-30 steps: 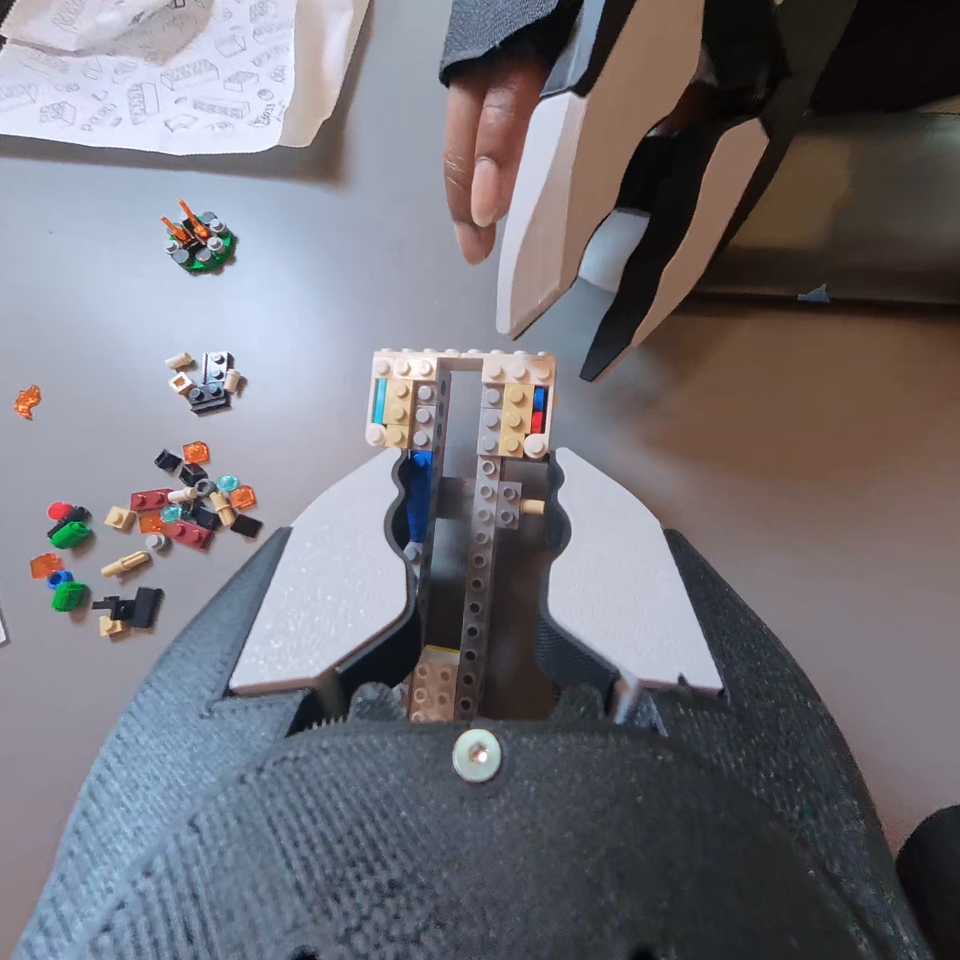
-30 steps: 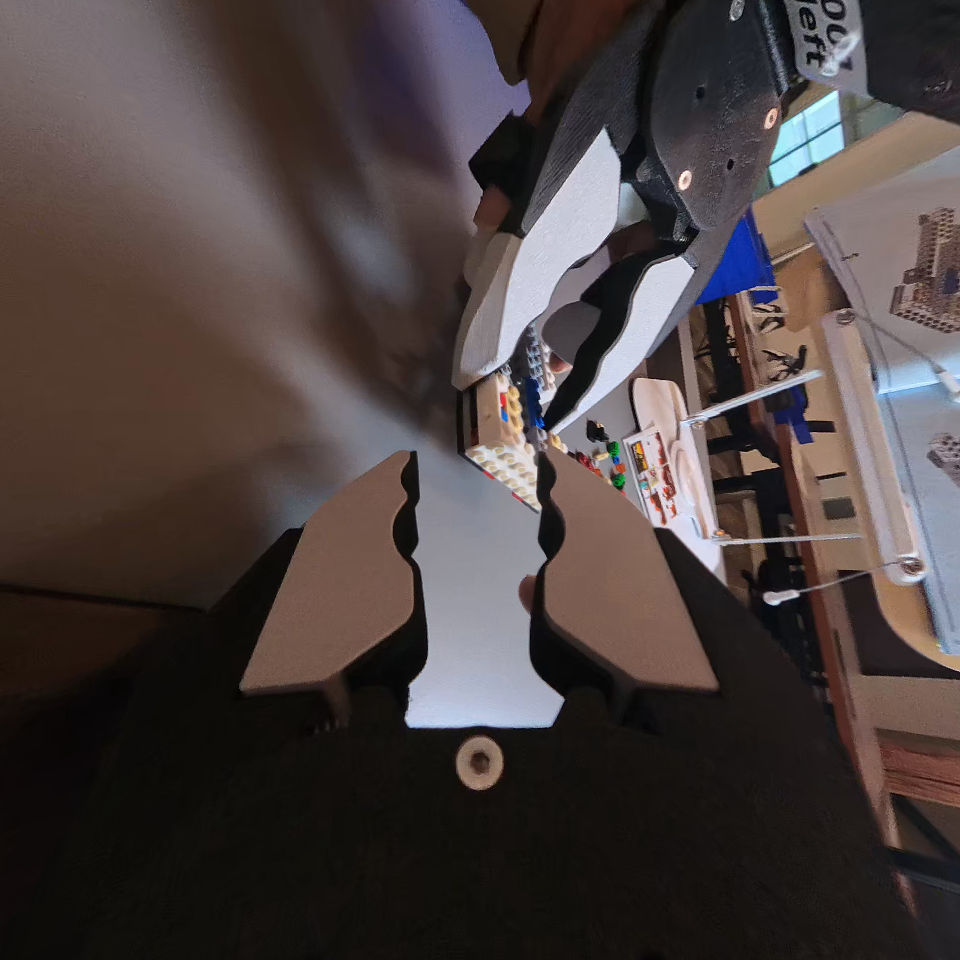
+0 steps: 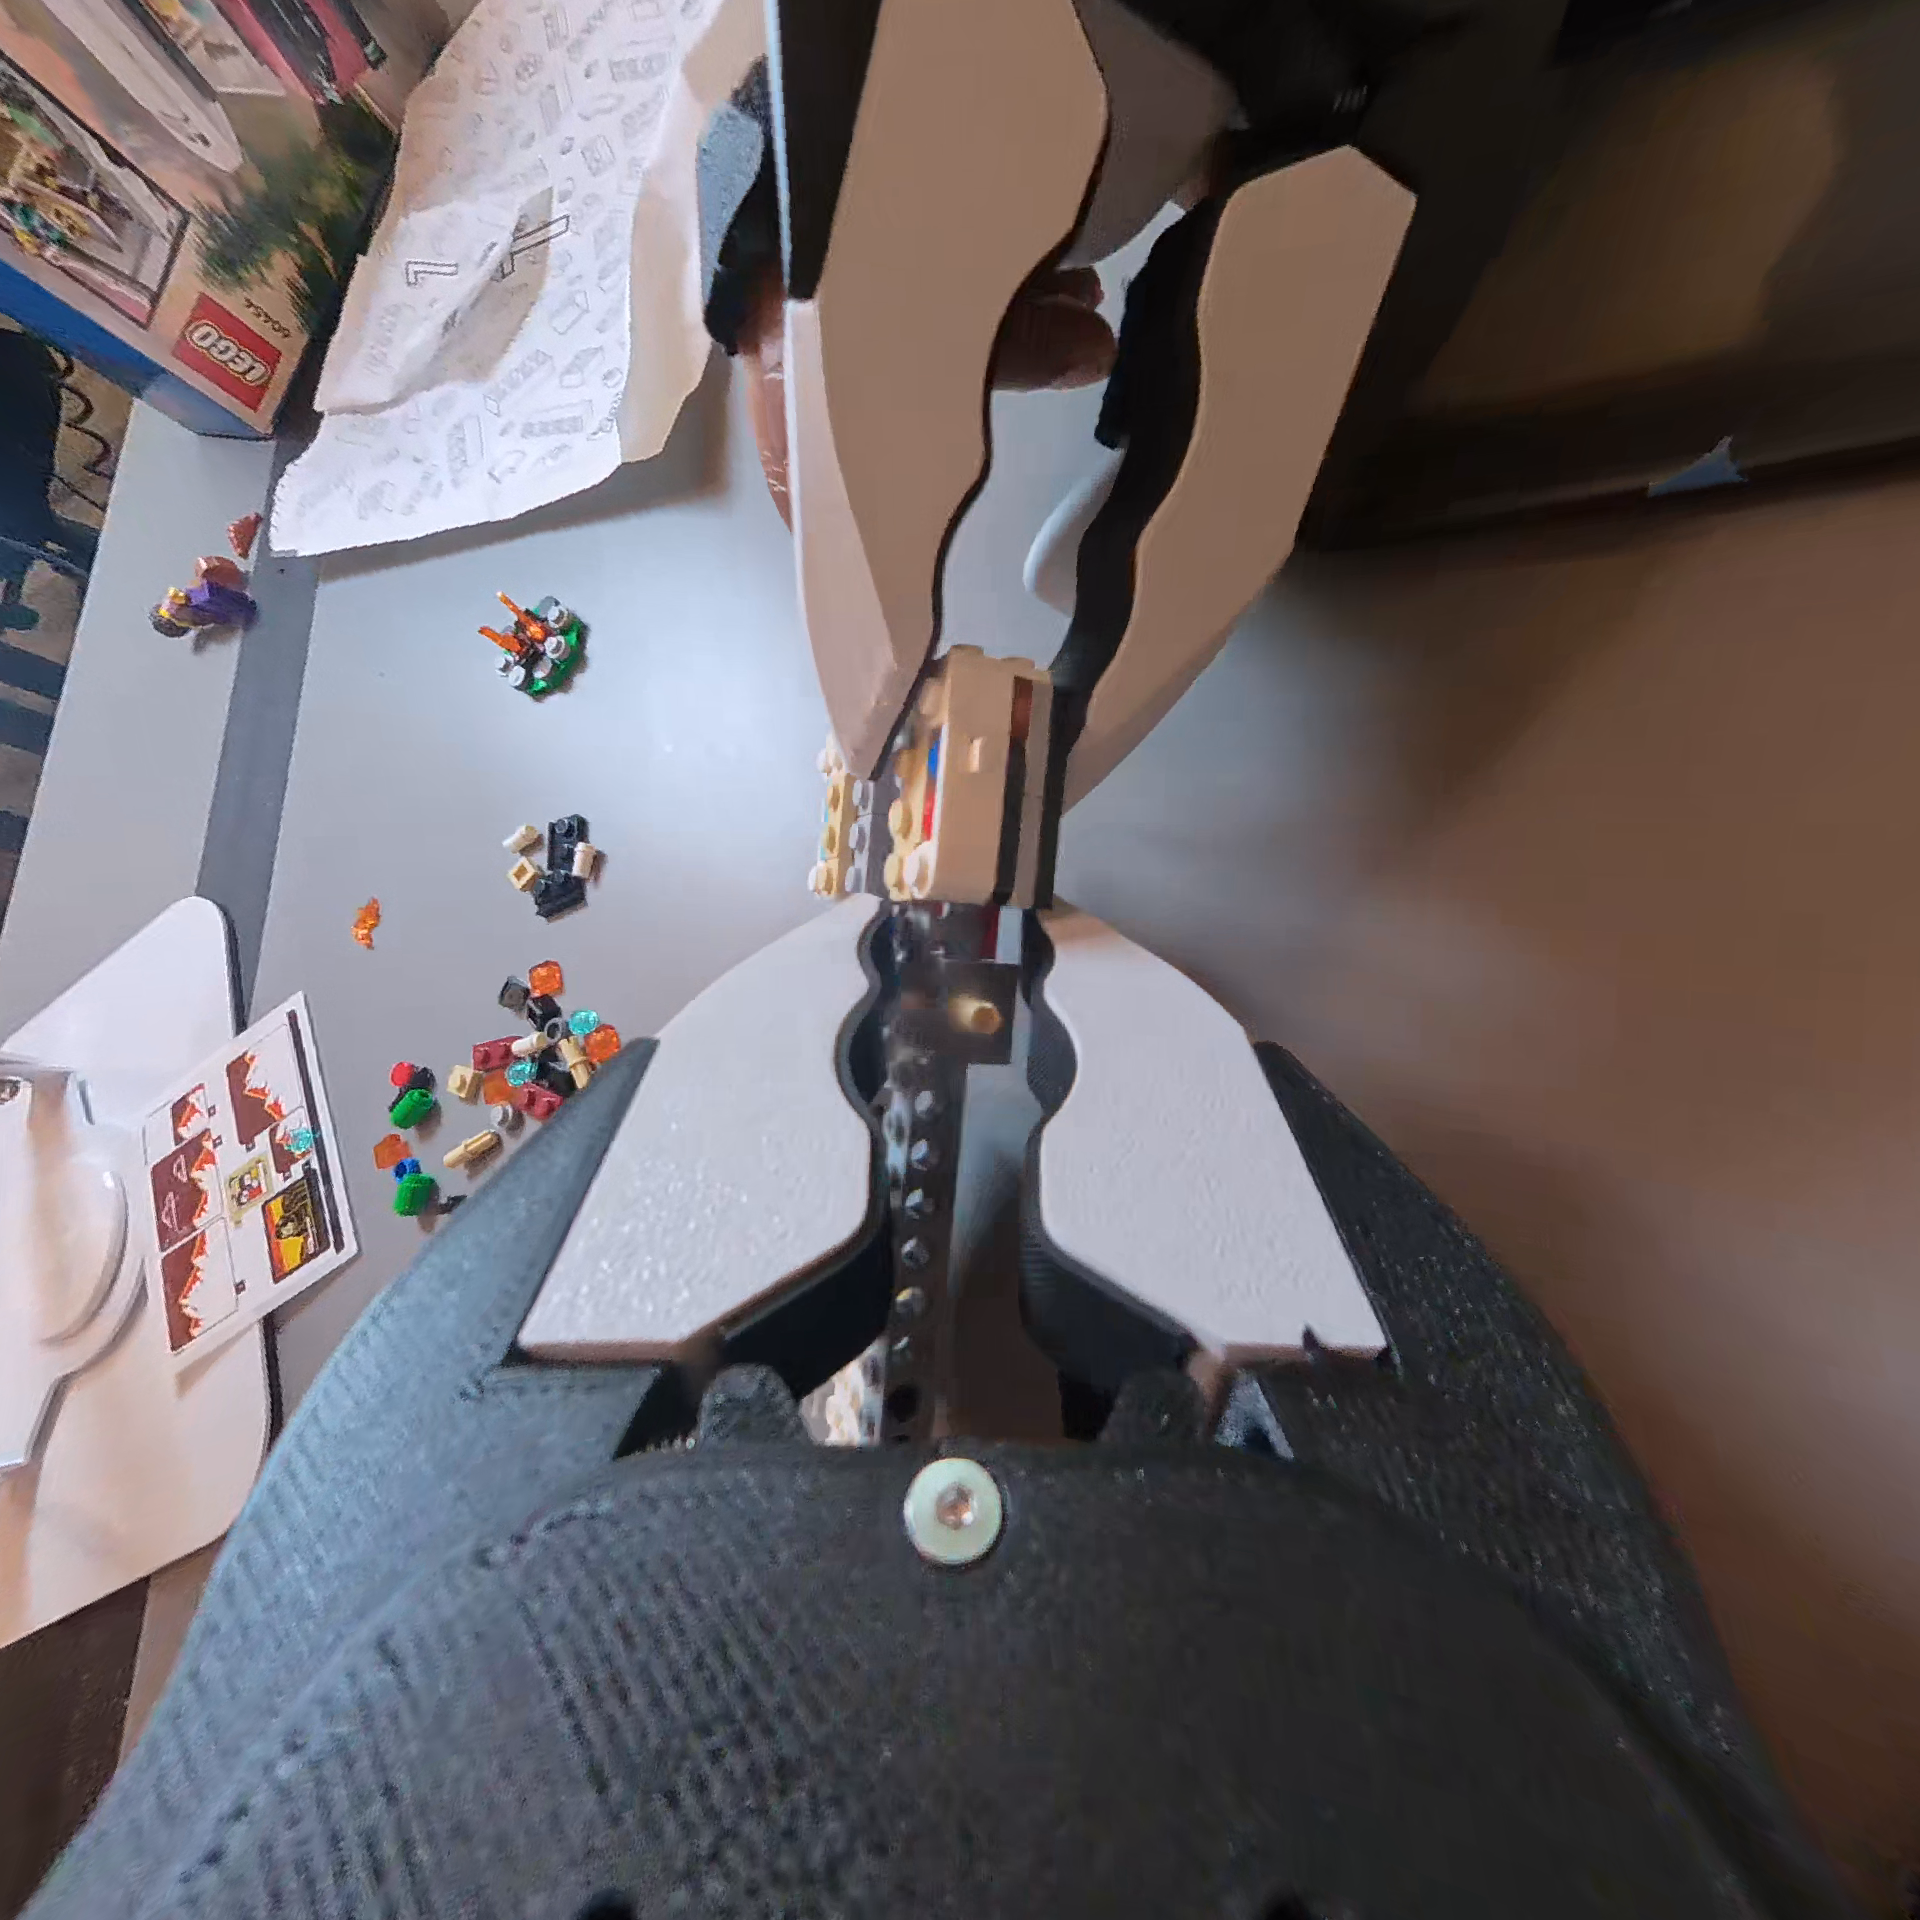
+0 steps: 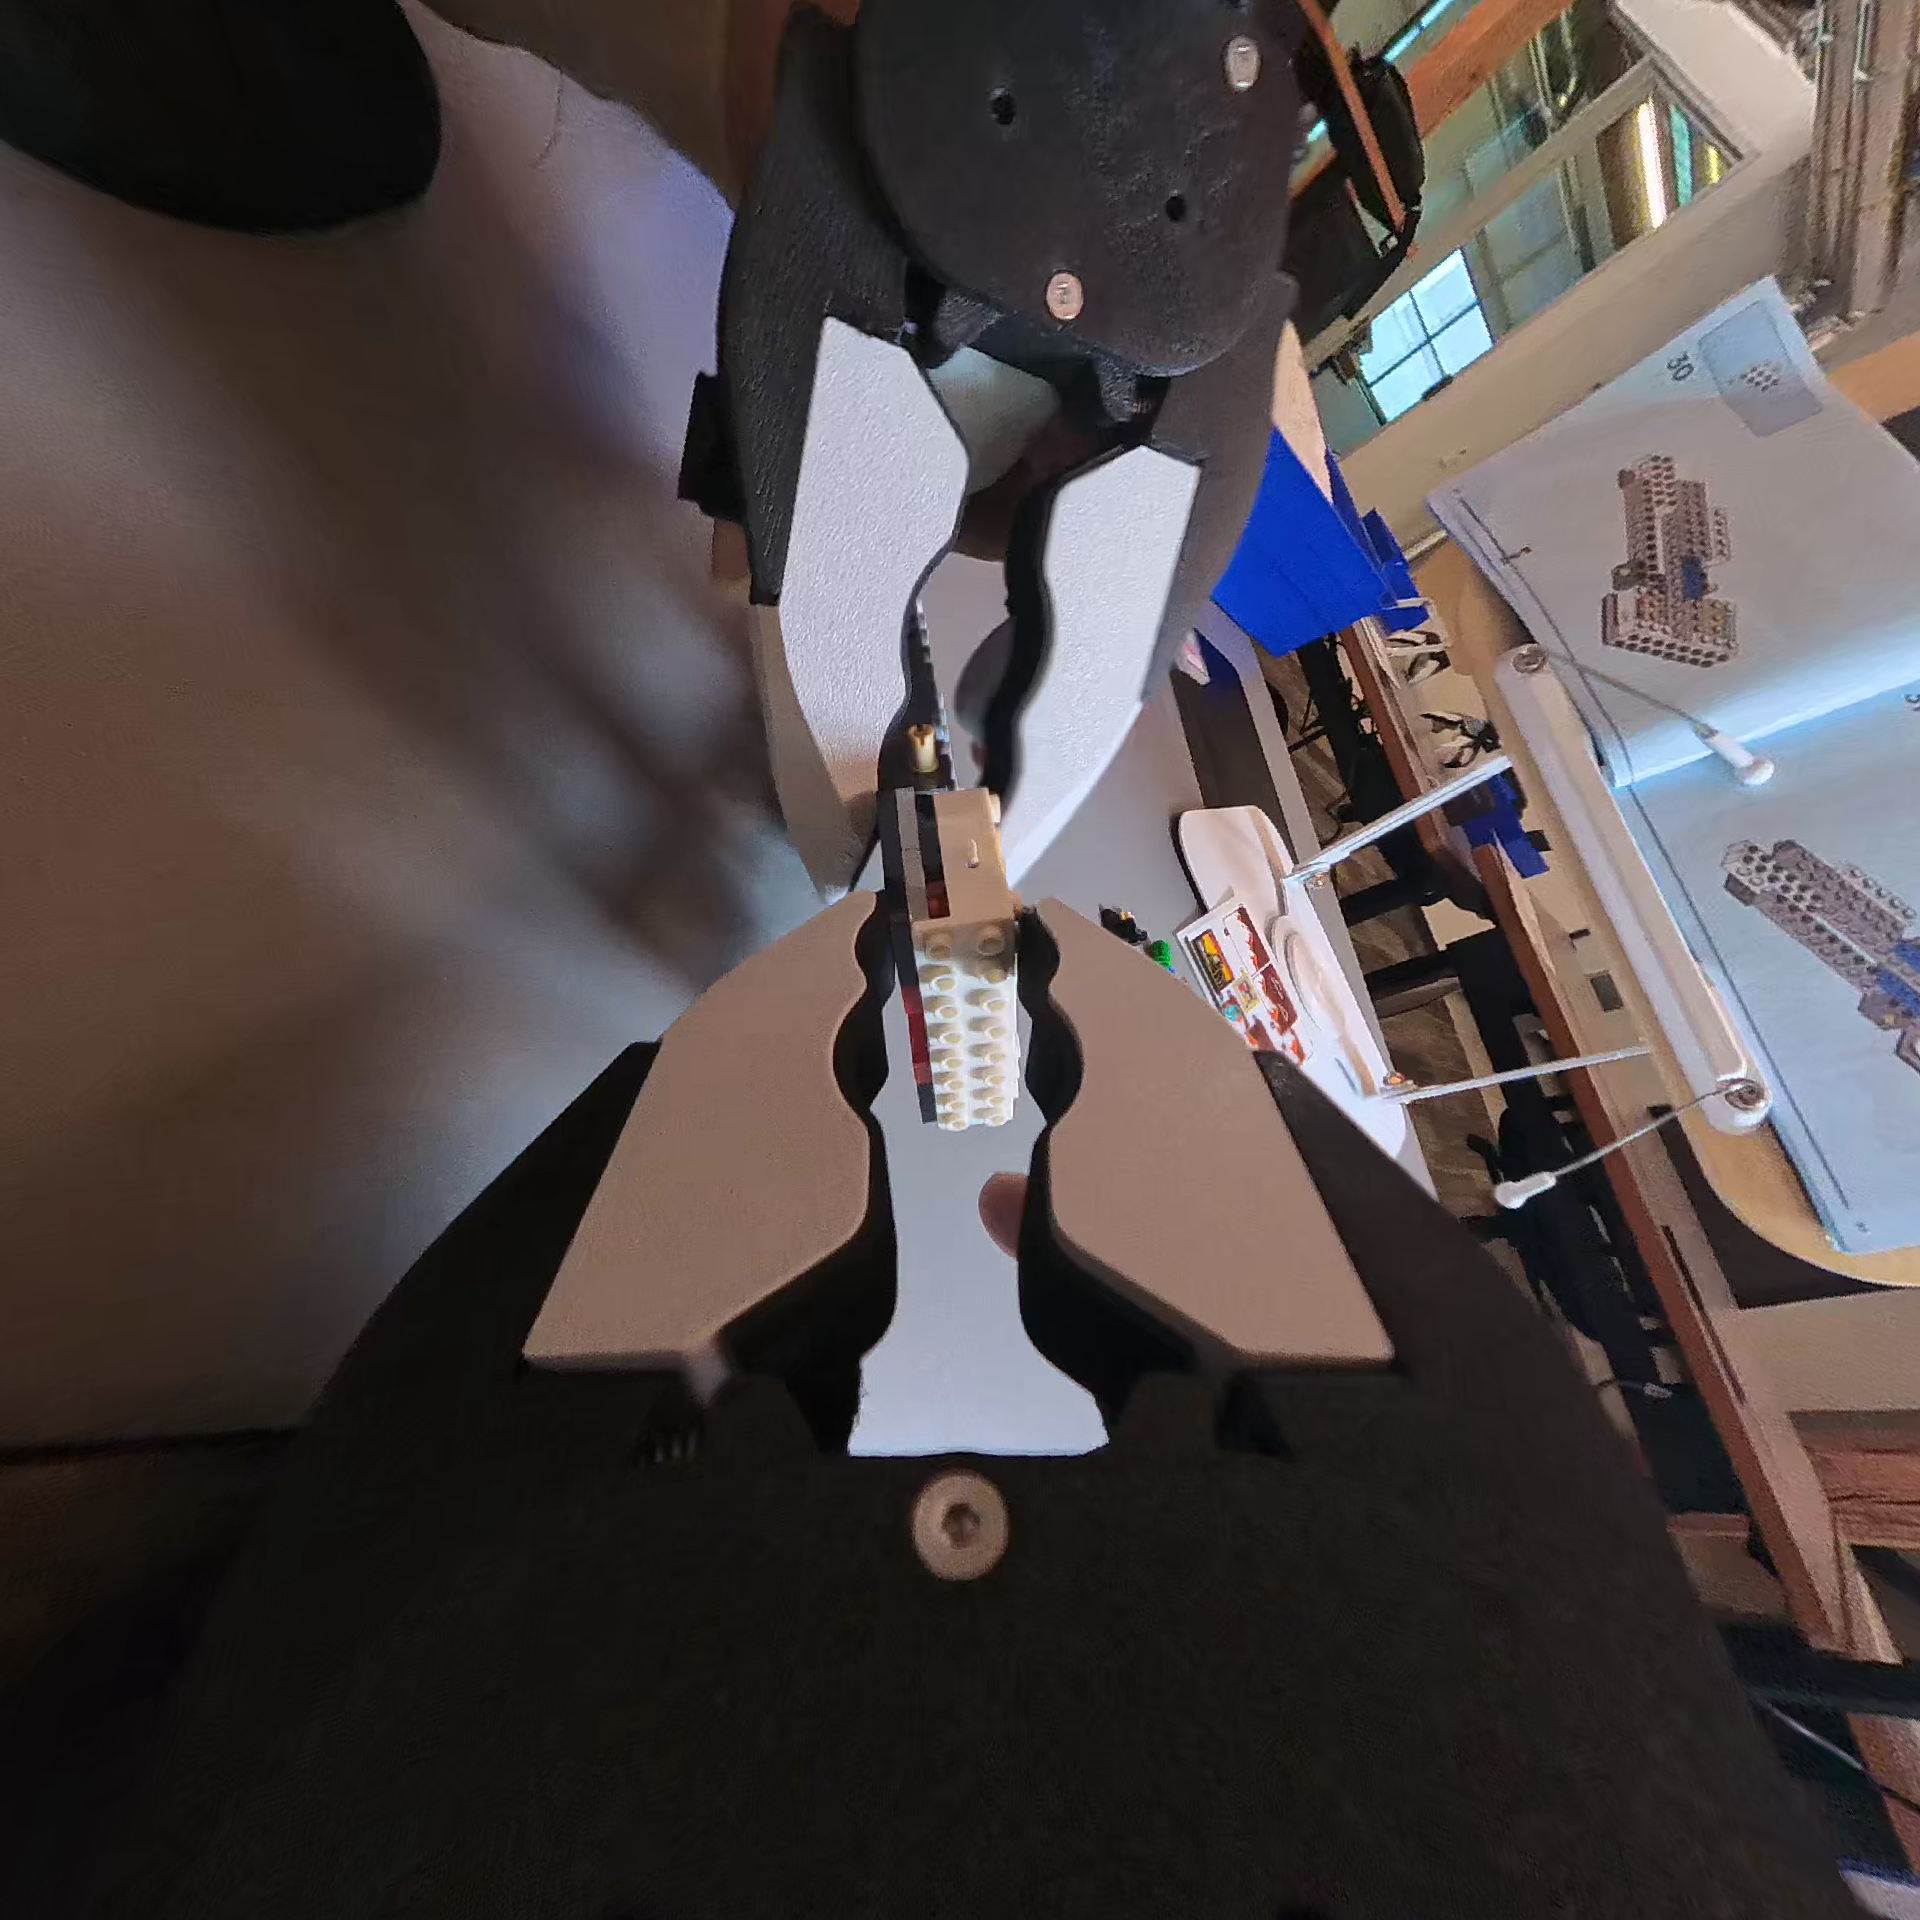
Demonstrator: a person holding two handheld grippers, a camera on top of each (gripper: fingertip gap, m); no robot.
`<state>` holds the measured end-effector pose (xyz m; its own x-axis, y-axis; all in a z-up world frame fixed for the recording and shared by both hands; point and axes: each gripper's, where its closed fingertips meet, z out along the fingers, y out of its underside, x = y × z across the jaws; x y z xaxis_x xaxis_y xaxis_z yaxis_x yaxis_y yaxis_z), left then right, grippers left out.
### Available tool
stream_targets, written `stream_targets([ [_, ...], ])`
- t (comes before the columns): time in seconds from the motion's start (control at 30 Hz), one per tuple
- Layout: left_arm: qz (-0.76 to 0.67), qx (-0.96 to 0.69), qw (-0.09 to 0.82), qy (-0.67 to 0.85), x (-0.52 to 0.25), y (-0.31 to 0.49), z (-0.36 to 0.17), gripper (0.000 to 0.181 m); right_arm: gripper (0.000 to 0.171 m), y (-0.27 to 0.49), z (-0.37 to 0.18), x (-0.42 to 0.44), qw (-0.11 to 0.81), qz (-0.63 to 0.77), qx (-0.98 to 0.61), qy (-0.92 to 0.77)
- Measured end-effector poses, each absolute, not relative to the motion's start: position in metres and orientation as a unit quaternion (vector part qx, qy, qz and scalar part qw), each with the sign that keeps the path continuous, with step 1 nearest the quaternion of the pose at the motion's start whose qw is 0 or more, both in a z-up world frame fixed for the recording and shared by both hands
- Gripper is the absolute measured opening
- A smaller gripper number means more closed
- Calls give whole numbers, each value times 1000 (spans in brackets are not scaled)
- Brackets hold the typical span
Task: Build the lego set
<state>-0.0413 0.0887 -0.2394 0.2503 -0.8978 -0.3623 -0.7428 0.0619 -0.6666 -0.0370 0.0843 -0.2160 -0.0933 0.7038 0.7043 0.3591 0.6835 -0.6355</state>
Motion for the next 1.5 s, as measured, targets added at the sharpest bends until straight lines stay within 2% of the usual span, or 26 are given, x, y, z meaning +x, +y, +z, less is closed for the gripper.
stream_targets([
  [0.03,-95,-675,413,604,-40,89,-237,22,23,84,-214,-36,564,159,-372,-720],
  [0.37,-98,-679,408,603,-41,89,-242,21,24,84,-217,-38,554,178,-385,-716],
  [0.5,-105,-690,394,598,-41,87,-248,19,30,77,-218,-32,523,199,-383,-735],
  [0.67,-131,-698,383,591,-34,79,-250,21,22,74,-228,-28,511,164,-370,-759],
  [0.83,-151,-705,377,582,-38,67,-246,38,21,68,-233,-24,501,140,-343,-782],
  [1.0,-202,-720,419,514,-52,60,-225,38,21,63,-246,-14,476,123,-343,-800],
  [1.2,-182,-751,422,474,-84,54,-233,44,24,63,-231,-10,466,206,-415,-754],
  [1.37,-181,-800,341,458,-108,39,-259,70,35,86,-236,1,429,244,-506,-707],
  [1.5,-140,-809,310,479,-112,35,-280,65,35,108,-243,2,426,233,-569,-664],
])
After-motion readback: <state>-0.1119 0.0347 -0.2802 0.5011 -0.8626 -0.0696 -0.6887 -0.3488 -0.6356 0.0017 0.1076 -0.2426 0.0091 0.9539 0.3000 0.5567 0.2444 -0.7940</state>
